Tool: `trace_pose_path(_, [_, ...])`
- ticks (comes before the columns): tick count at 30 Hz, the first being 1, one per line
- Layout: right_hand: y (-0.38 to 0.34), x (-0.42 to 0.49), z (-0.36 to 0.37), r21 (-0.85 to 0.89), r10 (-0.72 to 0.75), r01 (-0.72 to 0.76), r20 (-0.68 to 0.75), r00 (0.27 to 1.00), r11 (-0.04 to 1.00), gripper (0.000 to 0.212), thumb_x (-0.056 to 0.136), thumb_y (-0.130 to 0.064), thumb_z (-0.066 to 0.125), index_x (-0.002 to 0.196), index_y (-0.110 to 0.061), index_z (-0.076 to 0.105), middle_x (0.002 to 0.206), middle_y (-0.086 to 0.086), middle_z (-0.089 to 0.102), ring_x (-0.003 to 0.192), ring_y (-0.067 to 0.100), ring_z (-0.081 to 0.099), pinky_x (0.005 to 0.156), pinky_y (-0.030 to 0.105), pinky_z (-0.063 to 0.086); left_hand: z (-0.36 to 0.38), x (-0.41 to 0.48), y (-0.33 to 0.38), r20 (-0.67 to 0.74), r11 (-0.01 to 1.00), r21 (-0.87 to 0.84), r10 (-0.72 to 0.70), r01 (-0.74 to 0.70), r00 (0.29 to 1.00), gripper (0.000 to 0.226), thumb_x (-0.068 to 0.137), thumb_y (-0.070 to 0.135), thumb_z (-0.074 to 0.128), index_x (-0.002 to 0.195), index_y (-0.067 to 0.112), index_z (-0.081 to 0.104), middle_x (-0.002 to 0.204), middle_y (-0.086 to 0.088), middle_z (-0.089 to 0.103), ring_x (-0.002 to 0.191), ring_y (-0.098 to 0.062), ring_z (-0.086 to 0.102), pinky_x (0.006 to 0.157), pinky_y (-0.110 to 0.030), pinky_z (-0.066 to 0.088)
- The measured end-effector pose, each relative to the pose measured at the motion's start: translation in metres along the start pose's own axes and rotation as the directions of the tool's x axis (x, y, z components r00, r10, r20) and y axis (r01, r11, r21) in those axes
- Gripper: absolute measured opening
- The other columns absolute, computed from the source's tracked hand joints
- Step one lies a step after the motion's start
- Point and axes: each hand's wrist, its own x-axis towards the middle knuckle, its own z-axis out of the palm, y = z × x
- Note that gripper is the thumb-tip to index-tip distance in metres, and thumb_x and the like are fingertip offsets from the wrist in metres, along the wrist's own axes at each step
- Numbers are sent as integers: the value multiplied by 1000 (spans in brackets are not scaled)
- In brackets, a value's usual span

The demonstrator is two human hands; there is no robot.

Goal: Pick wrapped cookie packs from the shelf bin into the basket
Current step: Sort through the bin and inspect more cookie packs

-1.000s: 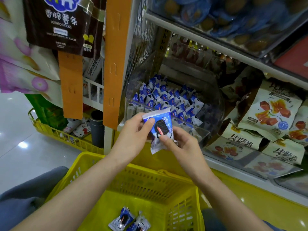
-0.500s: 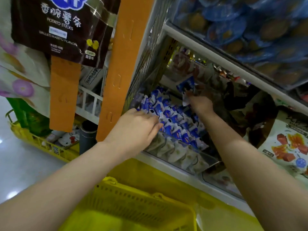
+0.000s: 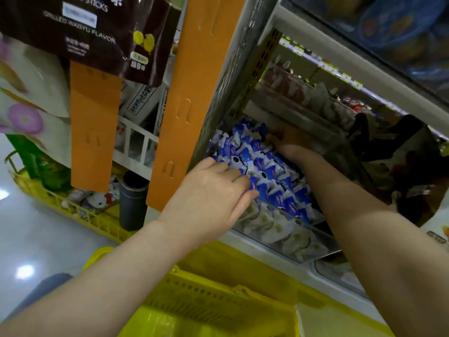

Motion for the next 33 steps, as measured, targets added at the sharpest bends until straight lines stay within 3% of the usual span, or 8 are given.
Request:
trace_pose_path(5, [7, -7, -6, 35, -23, 21, 67, 997, 999, 30, 100, -33, 34, 114, -15, 54, 92, -3, 49, 75, 8, 44, 78, 29, 34, 1, -1, 1, -13, 1000, 5, 6, -6, 1000, 41, 94, 34, 33, 74, 16, 64, 67, 0, 63, 62, -19, 55, 66, -31, 41])
trace_pose_path(8, [5, -3, -17, 6, -5, 5, -116, 993, 1000, 30, 100, -27, 34, 95, -8, 57, 80, 6, 52, 66, 15, 47, 64, 26, 36, 1, -1, 1, -16, 1000, 3, 7, -7, 1000, 41, 94, 35, 33, 74, 16, 64, 67, 1, 64, 62, -19, 56, 66, -30, 41])
trace_pose_path(11, [12, 0, -29, -89, 36, -58, -228, 973, 994, 33, 99, -21, 36, 88, 1, 59, 86, 19, 52, 78, 24, 48, 72, 34, 39, 0, -1, 1, -20, 1000, 2, 7, -7, 1000, 41, 94, 35, 33, 74, 17, 64, 67, 2, 63, 62, -18, 56, 67, -30, 41])
trace_pose_path(15, [22, -4, -27, -143, 124, -143, -128, 984, 979, 32, 98, -24, 42, 110, 2, 58, 108, 20, 57, 95, 29, 54, 77, 30, 35, 0, -1, 1, -13, 1000, -5, 6, -6, 1000, 43, 94, 35, 31, 75, 18, 65, 68, 3, 64, 63, -17, 57, 68, -30, 43])
trace_pose_path(19, [22, -3, -25, -136, 137, -151, -105, 985, 979, 37, 92, -25, 54, 120, -1, 53, 122, 20, 55, 110, 33, 52, 88, 34, 40, -1, -1, 1, -12, 1000, -10, 6, -6, 1000, 42, 93, 35, 31, 75, 18, 65, 68, 3, 64, 63, -17, 57, 67, -30, 43])
trace_pose_path(25, [23, -2, -23, -103, 171, -179, -83, 982, 978, 29, 88, -15, 60, 113, -2, 58, 120, 18, 57, 101, 27, 55, 81, 31, 40, -3, -1, 2, -2, 1000, -11, -1, 1, 1000, 42, 93, 35, 32, 75, 18, 65, 67, 3, 63, 63, -16, 56, 67, -29, 43])
trace_pose_path(30, [12, -7, -24, -54, 125, -150, -320, 939, 987, 26, 95, -22, 48, 108, -3, 62, 113, 19, 62, 101, 31, 58, 84, 36, 45, -4, -2, 2, 35, 1000, -9, 0, 0, 999, 42, 94, 34, 31, 75, 17, 65, 69, 2, 64, 64, -18, 57, 67, -30, 41])
trace_pose_path(33, [-12, -26, -29, 59, 55, -33, -428, 902, 998, 26, 96, -23, 46, 111, -6, 59, 115, 14, 61, 104, 27, 58, 86, 34, 43, -9, -1, 4, 98, 1000, -12, -6, 7, 995, 45, 95, 36, 26, 84, 16, 65, 77, 1, 66, 72, -19, 58, 74, -33, 40])
